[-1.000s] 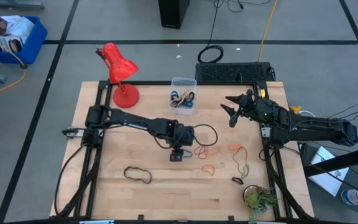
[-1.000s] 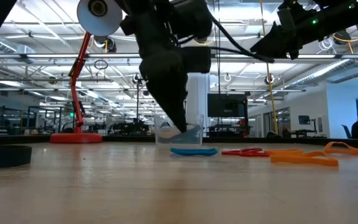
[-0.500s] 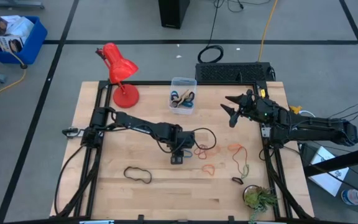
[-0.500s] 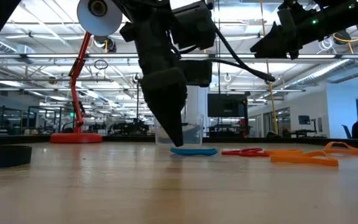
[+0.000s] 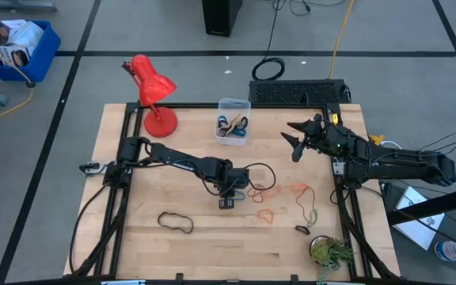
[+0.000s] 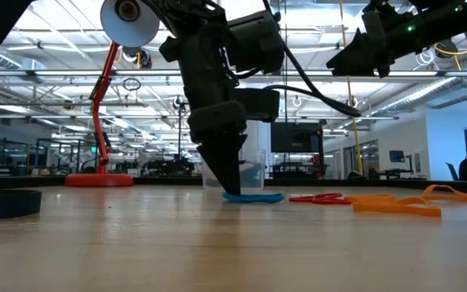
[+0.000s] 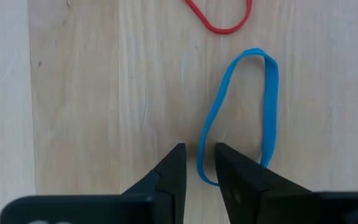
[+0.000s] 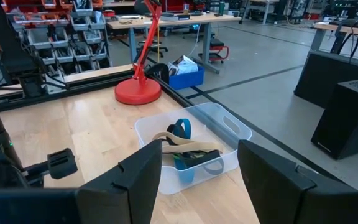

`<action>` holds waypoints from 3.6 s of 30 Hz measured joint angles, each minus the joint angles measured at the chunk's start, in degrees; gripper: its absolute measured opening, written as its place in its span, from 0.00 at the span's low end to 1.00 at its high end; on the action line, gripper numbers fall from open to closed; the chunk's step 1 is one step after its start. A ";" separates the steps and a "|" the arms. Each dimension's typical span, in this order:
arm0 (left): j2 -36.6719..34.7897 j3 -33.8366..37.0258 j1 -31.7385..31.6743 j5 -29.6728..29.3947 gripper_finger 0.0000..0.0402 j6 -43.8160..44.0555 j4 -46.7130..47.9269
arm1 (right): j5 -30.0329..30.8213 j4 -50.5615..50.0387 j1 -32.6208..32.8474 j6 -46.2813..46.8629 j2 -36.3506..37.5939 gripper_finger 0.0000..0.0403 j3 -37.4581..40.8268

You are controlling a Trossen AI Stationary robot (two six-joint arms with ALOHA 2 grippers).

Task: Pick and place rubber bands into bin
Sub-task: Put the light blue rubber band into the transparent bin, then put the black rubber band into the transparent bin

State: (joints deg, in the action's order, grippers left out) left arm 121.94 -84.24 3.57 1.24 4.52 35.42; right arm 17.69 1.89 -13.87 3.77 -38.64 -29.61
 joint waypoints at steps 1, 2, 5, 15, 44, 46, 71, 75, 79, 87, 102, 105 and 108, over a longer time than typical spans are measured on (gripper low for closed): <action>0.04 0.02 0.00 0.02 0.21 -0.30 0.00 | 0.00 0.00 0.00 0.00 0.01 0.52 0.00; 0.07 0.02 0.00 0.07 0.19 -0.62 0.00 | 0.00 0.00 0.00 0.00 -0.01 0.52 0.00; 0.14 0.06 0.00 0.16 0.13 -1.18 -0.04 | 0.00 0.00 0.00 0.00 -0.01 0.52 0.00; 0.20 0.17 0.00 0.43 0.03 -0.19 -0.94 | 0.00 -0.02 0.00 -0.13 0.01 0.52 0.00; -36.31 0.30 -0.92 -15.47 0.02 -3.80 -6.23 | 0.02 0.02 0.00 -1.55 0.01 0.52 0.00; -36.57 0.32 -0.98 -17.95 0.01 -6.29 -7.63 | 0.04 0.04 0.00 -1.66 -0.01 0.52 0.00; -14.67 0.30 -17.23 -36.98 0.02 -2.46 -15.85 | 0.24 0.05 -0.02 -1.66 0.01 0.52 0.00; -10.77 0.30 -19.49 -32.75 0.01 -0.11 -15.60 | 0.24 0.07 -0.01 -1.66 0.01 0.52 0.00; -7.65 0.30 -20.85 -29.59 0.02 1.38 -15.53 | 0.25 0.05 0.00 -1.66 0.01 0.52 0.00; -5.19 0.30 -22.31 -29.33 0.01 0.16 -15.45 | 0.26 0.04 -0.02 -1.66 0.01 0.52 0.00; -5.54 0.30 -21.59 -29.69 0.17 -4.46 -16.31 | 0.26 0.04 0.00 -1.66 0.01 0.52 0.00; -6.02 0.30 -21.30 -29.72 0.22 -4.48 -16.75 | 0.26 0.04 0.00 -1.66 0.01 0.52 0.00; -6.58 0.26 -21.07 -29.75 0.30 -6.04 -17.69 | 0.26 0.04 0.00 -1.67 0.01 0.52 0.00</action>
State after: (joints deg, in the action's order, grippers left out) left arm 115.36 -83.99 -17.50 -28.51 -1.52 17.73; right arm 17.96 1.93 -13.87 2.10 -38.63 -29.61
